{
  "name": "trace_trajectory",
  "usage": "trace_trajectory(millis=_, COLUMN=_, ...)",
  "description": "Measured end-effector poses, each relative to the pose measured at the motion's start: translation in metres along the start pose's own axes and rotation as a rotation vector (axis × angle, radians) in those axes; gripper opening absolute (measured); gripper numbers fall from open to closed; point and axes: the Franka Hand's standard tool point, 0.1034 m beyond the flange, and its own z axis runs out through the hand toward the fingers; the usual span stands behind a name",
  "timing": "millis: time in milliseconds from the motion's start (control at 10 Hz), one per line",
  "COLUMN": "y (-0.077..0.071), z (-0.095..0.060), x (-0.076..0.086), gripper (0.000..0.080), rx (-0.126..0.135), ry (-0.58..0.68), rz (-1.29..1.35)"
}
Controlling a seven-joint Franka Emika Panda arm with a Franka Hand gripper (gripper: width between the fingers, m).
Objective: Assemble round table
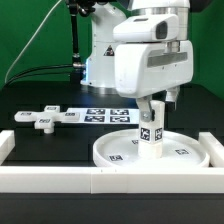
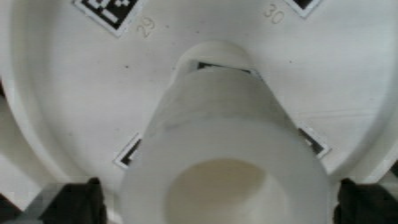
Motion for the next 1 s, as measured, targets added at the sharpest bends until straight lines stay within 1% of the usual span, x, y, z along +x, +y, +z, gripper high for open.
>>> trace_trajectory(millis=400, y=0.0015, z=0.0006, x=-0.0037, gripper=0.0649, rx=0.001, ry=-0.011, rz=-0.213)
trace_trajectory(millis=600, y=0.0021, z=0.0019, x=-0.0054, gripper=0.0649, rx=-0.005, ry=-0.028, rz=-0.413)
trace_trajectory(millis=800, y=0.0036, z=0.0035, x=-0.0092, gripper=0.0649, rx=-0.003, ry=-0.037, rz=-0.622)
trace_trajectory(millis=1000, y=0.0019, z=0.0043, x=-0.0091, gripper=0.0649, rx=-0.002, ry=-0.053, rz=-0.786)
